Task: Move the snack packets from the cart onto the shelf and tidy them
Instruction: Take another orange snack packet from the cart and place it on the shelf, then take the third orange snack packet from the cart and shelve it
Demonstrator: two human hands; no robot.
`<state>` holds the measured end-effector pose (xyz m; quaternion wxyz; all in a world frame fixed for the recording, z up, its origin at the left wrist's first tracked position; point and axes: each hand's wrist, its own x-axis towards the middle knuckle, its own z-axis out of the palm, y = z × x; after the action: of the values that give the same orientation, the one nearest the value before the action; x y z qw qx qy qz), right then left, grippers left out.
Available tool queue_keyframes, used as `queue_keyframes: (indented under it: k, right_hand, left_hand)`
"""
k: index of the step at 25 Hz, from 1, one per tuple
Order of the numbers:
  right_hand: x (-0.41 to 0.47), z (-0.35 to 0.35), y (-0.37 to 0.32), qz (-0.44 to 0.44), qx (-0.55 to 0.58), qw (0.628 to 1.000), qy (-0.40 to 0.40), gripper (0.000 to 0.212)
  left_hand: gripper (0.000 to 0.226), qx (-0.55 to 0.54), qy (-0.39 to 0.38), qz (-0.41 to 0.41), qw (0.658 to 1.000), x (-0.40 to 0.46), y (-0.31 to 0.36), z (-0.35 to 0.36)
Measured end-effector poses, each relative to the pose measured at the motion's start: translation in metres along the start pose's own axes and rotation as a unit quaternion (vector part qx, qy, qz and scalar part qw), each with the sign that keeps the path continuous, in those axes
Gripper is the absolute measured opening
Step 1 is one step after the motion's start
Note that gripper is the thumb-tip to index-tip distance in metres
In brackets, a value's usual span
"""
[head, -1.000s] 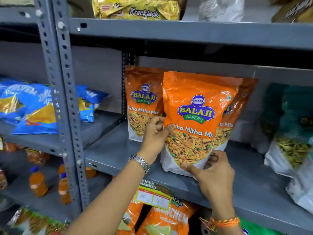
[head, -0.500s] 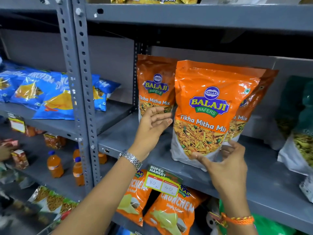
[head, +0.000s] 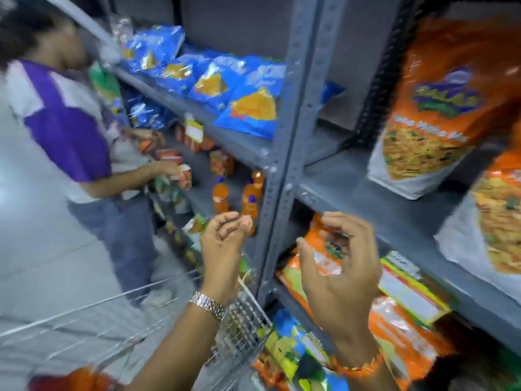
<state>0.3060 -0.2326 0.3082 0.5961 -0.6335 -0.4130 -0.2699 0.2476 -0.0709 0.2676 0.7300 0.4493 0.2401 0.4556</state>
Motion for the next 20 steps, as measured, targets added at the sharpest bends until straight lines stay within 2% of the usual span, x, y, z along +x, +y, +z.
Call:
queue_keyframes:
  k: [3, 5, 7, 8, 10, 14, 17, 20]
  right_hand:
    - [-0.042, 0.076, 0.013, 0.053, 0.072, 0.986, -0.142, 0.037]
    - [-0.075, 0.122, 0.028, 0.092, 0.096, 0.961, -0.242, 0.032]
    - [-0.113, 0.164, 0.044, 0.125, 0.102, 0.926, -0.341, 0.029]
    - [-0.135, 0.184, 0.053, 0.138, 0.102, 0.904, -0.393, 0.031]
    - [-0.186, 0.225, 0.072, 0.158, 0.101, 0.839, -0.511, 0.032]
    - [-0.281, 0.286, 0.099, 0.199, 0.076, 0.660, -0.721, 0.038]
    - [-0.332, 0.323, 0.108, 0.217, 0.047, 0.549, -0.806, 0.054]
    - [-0.373, 0.360, 0.113, 0.219, 0.032, 0.473, -0.853, 0.079]
  left_hand:
    - [0.019, 0.058, 0.104, -0.060, 0.991, -0.006, -0.031, -0.091]
    - [0.018, 0.104, 0.176, -0.096, 0.974, -0.016, -0.053, -0.148]
    - [0.013, 0.153, 0.249, -0.145, 0.945, -0.032, -0.075, -0.200]
    - [0.019, 0.182, 0.284, -0.178, 0.924, -0.042, -0.084, -0.223]
    - [0.037, 0.272, 0.321, -0.229, 0.878, -0.061, -0.098, -0.264]
    - [0.038, 0.450, 0.324, -0.244, 0.796, -0.087, -0.112, -0.320]
    - [0.055, 0.471, 0.345, -0.284, 0.761, -0.093, -0.120, -0.345]
    - [0.061, 0.483, 0.333, -0.320, 0.744, -0.092, -0.137, -0.366]
